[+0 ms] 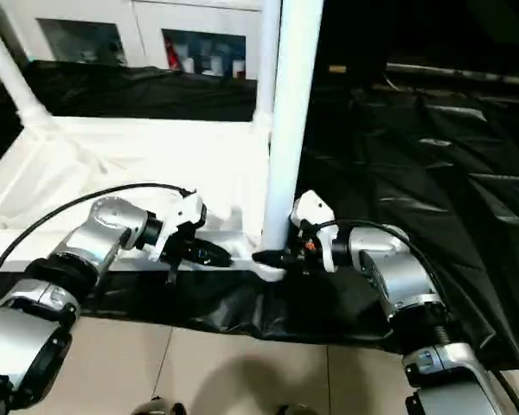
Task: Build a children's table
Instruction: Rotate leg to tighten
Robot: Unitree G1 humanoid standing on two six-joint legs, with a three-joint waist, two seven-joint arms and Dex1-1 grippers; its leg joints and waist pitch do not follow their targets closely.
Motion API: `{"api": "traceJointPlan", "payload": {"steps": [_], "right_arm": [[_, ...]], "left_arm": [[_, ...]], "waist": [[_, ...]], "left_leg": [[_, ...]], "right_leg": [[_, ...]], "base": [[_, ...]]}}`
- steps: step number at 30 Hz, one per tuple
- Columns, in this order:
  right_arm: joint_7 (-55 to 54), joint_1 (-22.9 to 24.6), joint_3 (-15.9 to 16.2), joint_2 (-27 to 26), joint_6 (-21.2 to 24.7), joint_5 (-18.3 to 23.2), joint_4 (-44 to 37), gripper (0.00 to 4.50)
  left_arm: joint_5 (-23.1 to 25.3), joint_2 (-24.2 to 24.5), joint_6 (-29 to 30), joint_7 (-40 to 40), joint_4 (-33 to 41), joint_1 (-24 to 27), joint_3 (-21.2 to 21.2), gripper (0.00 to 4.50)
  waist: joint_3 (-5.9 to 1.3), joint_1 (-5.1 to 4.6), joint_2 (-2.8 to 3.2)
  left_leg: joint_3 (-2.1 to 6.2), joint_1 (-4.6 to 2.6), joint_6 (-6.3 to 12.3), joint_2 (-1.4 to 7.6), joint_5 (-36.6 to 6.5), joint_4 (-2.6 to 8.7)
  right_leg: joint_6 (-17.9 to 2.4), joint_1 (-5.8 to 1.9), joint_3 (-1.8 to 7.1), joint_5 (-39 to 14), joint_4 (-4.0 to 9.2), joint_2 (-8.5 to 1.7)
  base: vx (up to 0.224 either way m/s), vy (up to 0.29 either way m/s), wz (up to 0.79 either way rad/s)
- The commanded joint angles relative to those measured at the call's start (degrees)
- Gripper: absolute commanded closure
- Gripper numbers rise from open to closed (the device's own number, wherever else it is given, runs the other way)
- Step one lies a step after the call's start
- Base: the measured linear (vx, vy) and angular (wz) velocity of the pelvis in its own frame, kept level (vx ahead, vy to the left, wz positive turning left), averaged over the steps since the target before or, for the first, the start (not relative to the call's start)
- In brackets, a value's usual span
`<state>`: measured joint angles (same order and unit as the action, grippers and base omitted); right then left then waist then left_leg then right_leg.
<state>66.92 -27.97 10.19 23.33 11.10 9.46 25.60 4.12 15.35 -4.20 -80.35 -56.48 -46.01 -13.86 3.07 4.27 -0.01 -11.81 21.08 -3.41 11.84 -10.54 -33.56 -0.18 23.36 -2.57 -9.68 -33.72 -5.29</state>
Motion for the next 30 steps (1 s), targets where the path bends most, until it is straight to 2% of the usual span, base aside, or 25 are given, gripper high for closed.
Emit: {"api": "traceJointPlan", "payload": {"steps": [1, 4, 7, 8, 9, 10, 11, 12, 14, 16, 17, 19, 21, 22, 23, 24, 25, 27, 28, 29, 30], "right_arm": [[1.1, 0.8, 0.9, -0.4, 1.4, 0.9, -1.1, 2.41], [-0.7, 1.8, 0.5, -0.9, 1.5, 0.5, -1.3, 2.46], [-4.3, 2.4, -0.3, -1.8, 1.8, -0.2, -0.8, 2.47], [-12.2, 2.6, -1.9, -4.3, 2.4, -1.6, 1.2, 2.49], [-12.2, 2.6, -1.9, -4.3, 2.4, -1.6, 1.2, 2.50], [-20.8, 2.8, -4.3, -7.5, 3.7, -2.2, 3.0, 2.51], [-20.8, 2.8, -4.3, -7.5, 3.7, -2.2, 3.0, 2.51], [-27.3, 3.1, -6.4, -10.2, 5.0, -2.2, 4.1, 2.52], [-31.3, 3.1, -7.6, -11.9, 5.8, -2.3, 4.8, 2.52], [-40.5, 2.9, -10.1, -16.0, 6.7, -2.4, 6.4, 2.52], [-43.0, 2.8, -10.7, -17.1, 6.9, -2.4, 6.8, 2.52], [-51.1, 1.3, -13.0, -21.4, 7.0, -2.1, 9.8, 2.52], [-54.1, 0.0, -13.5, -23.9, 6.6, -2.1, 11.5, 2.52], [-54.5, -0.4, -13.2, -24.8, 6.3, -2.5, 11.8, 2.52], [-54.2, -0.8, -12.5, -25.2, 6.1, -3.0, 11.9, 2.52], [-53.6, -1.2, -11.6, -25.3, 5.7, -3.7, 12.1, 2.52], [-53.2, -1.5, -10.8, -25.3, 5.2, -4.5, 12.3, 2.52], [-50.8, -1.8, -9.8, -24.9, 3.7, -4.8, 12.2, 2.52], [-48.9, -2.0, -9.7, -24.6, 3.2, -4.4, 11.7, 2.52], [-48.9, -2.0, -9.7, -24.6, 3.2, -4.4, 11.7, 1.97], [-45.9, -2.1, -9.6, -24.2, 3.3, -3.2, 11.0, 1.83]], "left_arm": [[0.7, -0.9, 0.3, 0.0, -0.1, 0.6, -1.6, 4.50], [0.7, -1.5, 0.0, 2.2, -0.3, 0.3, -1.1, 4.50], [0.9, -2.2, 0.3, 5.4, -0.9, -0.2, -0.4, 4.50], [1.1, -3.7, 0.4, 11.7, -2.7, -1.3, 0.9, 4.50], [1.1, -3.7, 0.4, 11.7, -2.7, -1.3, 0.9, 4.50], [0.8, -5.5, 1.1, 16.9, -3.9, -2.3, 2.1, 4.50], [0.8, -5.5, 1.1, 16.9, -3.9, -2.3, 2.1, 4.50], [0.6, -7.0, 2.0, 20.3, -4.5, -2.9, 2.8, 4.50], [0.5, -8.0, 2.8, 22.7, -4.9, -3.3, 3.2, 4.50], [0.4, -11.0, 4.2, 28.0, -5.7, -3.8, 3.8, 4.50], [0.4, -11.7, 4.5, 29.4, -6.0, -3.9, 3.9, 4.50], [0.5, -15.0, 5.2, 32.9, -6.2, -4.1, 3.8, 4.50], [0.3, -16.8, 5.4, 32.6, -5.6, -3.8, 3.7, 4.50], [0.3, -17.3, 5.5, 32.2, -5.2, -3.6, 3.4, 4.50], [0.3, -17.4, 5.4, 31.7, -4.9, -3.3, 3.1, 4.50], [0.5, -17.3, 5.4, 31.4, -4.7, -3.2, 2.9, 4.50], [0.7, -17.1, 5.3, 31.5, -4.6, -3.1, 2.8, 4.50], [1.1, -16.0, 4.8, 31.3, -4.6, -2.9, 2.6, 4.50], [1.4, -15.0, 4.3, 30.7, -4.6, -2.8, 2.3, 4.50], [1.4, -15.0, 4.3, 30.7, -4.6, -2.8, 2.3, 4.50], [1.7, -13.9, 3.6, 29.9, -4.7, -2.8, 2.0, 4.50]], "waist": [[-3.45, -0.08, -0.02], [-3.58, 0.07, 0.32], [-3.48, 0.19, 0.36], [-3.33, -0.05, 0.59], [-3.33, -0.12, 0.54], [-3.22, -0.18, 0.43], [-3.13, -0.45, 0.35], [-3.05, -1.01, 0.32], [-3.02, -1.61, 0.34], [-2.93, -2.21, 0.16], [-2.93, -2.21, 0.16], [-2.73, -2.75, -0.40], [-2.67, -2.82, -0.14], [-2.80, -2.99, -0.54], [-2.88, -2.96, -0.48], [-2.89, -2.95, -0.30], [-2.89, -3.01, -0.63], [-2.94, -2.94, -0.69], [-2.96, -2.98, -0.76], [-2.94, -3.04, -0.75], [-3.02, -3.10, -0.73]], "left_leg": [[0.50, -0.96, 2.61, 1.62, -12.7, 4.02], [0.54, -1.03, 2.28, 1.58, -12.9, 3.98], [0.58, -1.03, 1.94, 1.55, -13.8, 4.05], [0.58, -1.22, 0.77, 1.44, -15.8, 4.18], [0.64, -1.40, 0.30, 1.36, -17.1, 4.21], [0.86, -1.51, -0.29, 1.26, -18.5, 4.37], [0.84, -1.32, -0.45, 1.22, -18.7, 4.45], [1.20, -1.41, -1.41, 1.15, -19.9, 4.62], [1.37, -1.30, -1.70, 1.07, -20.7, 4.79], [1.38, -1.31, -1.41, 0.98, -21.4, 4.80], [1.38, -1.31, -1.41, 0.98, -21.4, 4.80], [1.58, -1.29, -0.82, 0.74, -22.8, 4.85], [1.74, -1.20, -0.74, 0.78, -22.8, 4.98], [1.87, -0.98, -0.59, 0.76, -22.4, 5.06], [1.95, -0.94, -0.46, 0.86, -21.8, 5.30], [2.00, -0.91, -0.49, 0.95, -21.8, 5.47], [1.93, -0.92, -0.47, 0.95, -22.0, 5.45], [1.85, -1.14, -0.42, 0.94, -22.5, 5.40], [1.86, -1.02, -0.20, 0.94, -22.5, 5.43], [1.84, -0.99, -0.11, 0.92, -22.6, 5.43], [1.80, -0.99, 0.02, 0.93, -22.3, 5.41]], "right_leg": [[-15.4, -2.73, 1.69, -9.4, 3.26, -2.61], [-15.6, -2.74, 1.67, -8.2, 3.23, -2.52], [-15.5, -2.72, 1.65, -8.9, 3.33, -2.53], [-14.8, -2.32, 1.69, -12.0, 3.69, -2.45], [-14.5, -2.24, 1.68, -13.9, 3.85, -2.54], [-13.3, -2.36, 1.63, -17.8, 4.28, -2.61], [-12.7, -2.17, 1.74, -19.1, 4.39, -2.64], [-11.2, -1.95, 1.65, -22.6, 4.78, -2.69], [-10.4, -1.87, 1.61, -23.7, 4.93, -2.52], [-9.8, -1.59, 1.64, -24.8, 5.29, -2.53], [-9.8, -1.59, 1.64, -24.8, 5.29, -2.53], [-8.2, -1.37, 1.39, -29.0, 5.90, -2.55], [-7.4, -1.35, 1.33, -30.4, 6.07, -2.69], [-6.8, -1.53, 1.20, -31.0, 6.08, -2.76], [-6.4, -1.69, 1.11, -30.5, 6.31, -2.81], [-6.4, -1.69, 1.11, -29.2, 6.23, -2.75], [-6.4, -1.63, 1.10, -28.9, 6.31, -2.68], [-6.8, -1.45, 1.27, -27.9, 6.17, -2.71], [-7.1, -1.55, 1.31, -27.5, 6.10, -2.78], [-7.1, -1.55, 1.33, -27.4, 6.12, -2.75], [-7.4, -1.59, 1.37, -26.7, 6.06, -2.76]], "base": [[0.000, 0.000, 0.00], [0.000, 0.000, 0.00], [0.000, 0.000, 0.00], [0.000, 0.000, 0.00], [0.000, 0.000, 0.00], [0.000, 0.000, 0.00], [0.000, 0.000, 0.00], [0.000, 0.000, 0.00], [0.000, 0.000, 0.00], [0.000, 0.000, 0.00], [0.000, 0.000, 0.00], [0.000, 0.000, 0.00], [0.000, 0.000, 0.00], [0.000, 0.000, 0.00], [0.000, 0.000, 0.00], [0.000, 0.000, 0.00], [0.000, 0.000, 0.00], [0.000, 0.000, 0.00], [0.000, 0.000, 0.00], [0.000, 0.000, 0.00], [0.000, 0.000, 0.00]]}}
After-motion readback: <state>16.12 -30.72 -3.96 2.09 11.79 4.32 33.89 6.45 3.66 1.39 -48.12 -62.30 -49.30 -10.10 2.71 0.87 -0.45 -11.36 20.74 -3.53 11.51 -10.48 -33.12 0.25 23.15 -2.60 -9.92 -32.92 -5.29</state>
